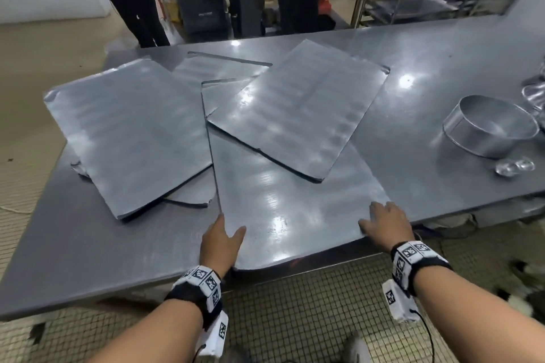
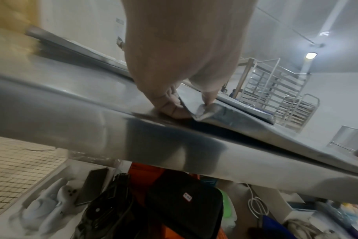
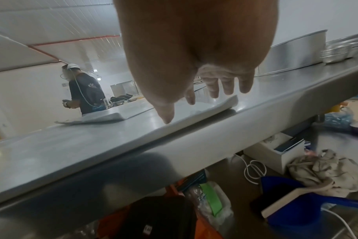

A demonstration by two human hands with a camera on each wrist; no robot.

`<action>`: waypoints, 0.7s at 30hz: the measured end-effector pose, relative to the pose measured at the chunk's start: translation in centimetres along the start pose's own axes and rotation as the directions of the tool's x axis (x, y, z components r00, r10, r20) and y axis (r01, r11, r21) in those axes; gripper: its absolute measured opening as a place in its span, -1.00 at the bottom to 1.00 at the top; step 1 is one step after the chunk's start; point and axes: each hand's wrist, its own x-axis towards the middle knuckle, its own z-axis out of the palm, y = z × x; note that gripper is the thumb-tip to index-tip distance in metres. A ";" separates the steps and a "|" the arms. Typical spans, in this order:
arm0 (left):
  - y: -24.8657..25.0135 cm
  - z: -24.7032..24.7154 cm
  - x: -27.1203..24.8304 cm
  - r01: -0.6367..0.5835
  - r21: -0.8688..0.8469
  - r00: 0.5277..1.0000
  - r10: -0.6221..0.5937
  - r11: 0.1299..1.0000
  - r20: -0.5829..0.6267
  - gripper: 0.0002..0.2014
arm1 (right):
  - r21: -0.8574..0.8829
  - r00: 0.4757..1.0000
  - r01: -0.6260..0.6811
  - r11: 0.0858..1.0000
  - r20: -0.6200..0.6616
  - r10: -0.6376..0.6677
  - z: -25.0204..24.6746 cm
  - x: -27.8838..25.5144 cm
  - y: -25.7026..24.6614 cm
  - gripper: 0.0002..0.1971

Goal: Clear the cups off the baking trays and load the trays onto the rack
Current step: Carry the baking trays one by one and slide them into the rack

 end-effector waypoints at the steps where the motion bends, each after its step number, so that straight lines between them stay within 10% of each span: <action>1: 0.1 0.2 -0.2 0.012 -0.005 1.000 -0.012 1.000 -0.015 -0.51 | 0.000 1.000 -0.008 1.000 0.002 0.008 -0.3 0.7 0.8 -0.53; 9: 1.4 4.6 -3.3 0.219 0.036 0.971 -0.214 0.975 -0.103 -0.22 | 0.073 0.993 0.109 0.991 0.044 -0.112 -1.7 4.2 6.9 -0.55; 21: 3.3 9.5 -10.5 0.271 -0.155 0.936 -0.298 0.950 -0.186 -0.37 | 0.121 0.947 0.315 0.941 0.028 -0.320 -2.6 2.4 14.4 -0.47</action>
